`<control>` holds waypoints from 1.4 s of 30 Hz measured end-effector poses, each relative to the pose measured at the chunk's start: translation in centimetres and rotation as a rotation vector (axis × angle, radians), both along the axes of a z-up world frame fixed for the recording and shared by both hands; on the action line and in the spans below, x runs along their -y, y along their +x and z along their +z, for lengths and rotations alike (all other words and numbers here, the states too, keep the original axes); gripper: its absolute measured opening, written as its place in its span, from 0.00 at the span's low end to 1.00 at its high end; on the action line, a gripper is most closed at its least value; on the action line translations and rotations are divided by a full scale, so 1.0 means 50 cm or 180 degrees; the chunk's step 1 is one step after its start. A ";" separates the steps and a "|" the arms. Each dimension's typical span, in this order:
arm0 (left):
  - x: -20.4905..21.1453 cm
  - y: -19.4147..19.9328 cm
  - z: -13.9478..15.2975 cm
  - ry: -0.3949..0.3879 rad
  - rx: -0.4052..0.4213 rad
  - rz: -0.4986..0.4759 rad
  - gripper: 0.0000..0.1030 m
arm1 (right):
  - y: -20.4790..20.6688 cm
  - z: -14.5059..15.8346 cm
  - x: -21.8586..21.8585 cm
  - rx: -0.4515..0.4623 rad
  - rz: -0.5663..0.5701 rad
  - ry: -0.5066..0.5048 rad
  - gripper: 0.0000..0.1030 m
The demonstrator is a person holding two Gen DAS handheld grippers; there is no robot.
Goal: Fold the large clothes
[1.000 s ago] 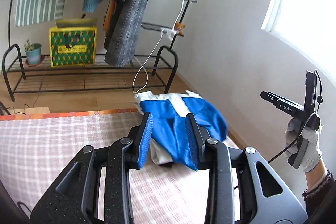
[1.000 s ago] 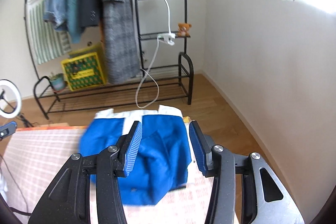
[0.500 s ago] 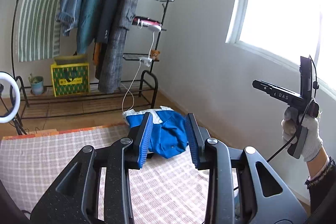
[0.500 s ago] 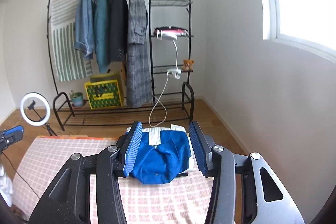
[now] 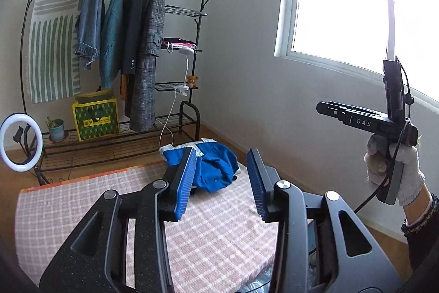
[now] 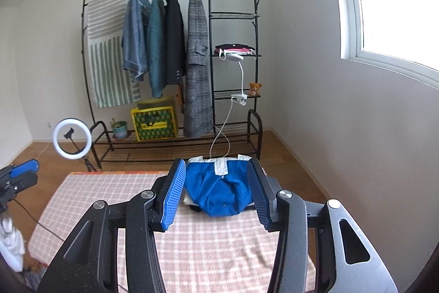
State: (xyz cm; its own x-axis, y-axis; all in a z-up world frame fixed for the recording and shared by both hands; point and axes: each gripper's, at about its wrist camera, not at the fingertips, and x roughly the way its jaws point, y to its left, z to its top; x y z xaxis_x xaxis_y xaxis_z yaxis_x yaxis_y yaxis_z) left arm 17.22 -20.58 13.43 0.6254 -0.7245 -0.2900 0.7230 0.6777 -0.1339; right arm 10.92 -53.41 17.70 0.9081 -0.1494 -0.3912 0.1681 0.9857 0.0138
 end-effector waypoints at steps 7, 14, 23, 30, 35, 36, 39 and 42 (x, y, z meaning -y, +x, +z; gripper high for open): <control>-0.025 -0.056 0.007 0.0015 0.0112 0.0035 0.45 | -0.046 -0.011 -0.029 0.0035 0.0076 0.0028 0.44; -0.060 -0.105 0.055 -0.0061 0.0251 0.0089 0.49 | -0.107 0.017 -0.037 0.0191 0.0024 0.0056 0.44; -0.092 -0.135 0.023 -0.0031 0.0224 0.0142 0.78 | -0.147 -0.016 -0.059 0.0182 0.0070 0.0029 0.64; -0.104 -0.143 -0.095 0.0145 0.0212 0.0265 0.94 | -0.159 -0.132 -0.101 0.0098 -0.0014 -0.0058 0.79; -0.103 -0.163 -0.170 0.0327 0.0257 0.0427 1.00 | -0.164 -0.189 -0.122 0.0108 -0.0172 -0.0150 0.85; -0.102 -0.166 -0.180 0.0360 0.0256 0.0449 1.00 | -0.166 -0.197 -0.127 0.0112 -0.0188 -0.0167 0.85; -0.100 -0.169 -0.208 0.0421 0.0225 0.0517 1.00 | -0.170 -0.219 -0.136 0.0116 -0.0208 -0.0164 0.86; -0.093 -0.166 -0.237 0.0460 0.0159 0.0539 1.00 | -0.168 -0.241 -0.136 0.0139 -0.0278 -0.0142 0.87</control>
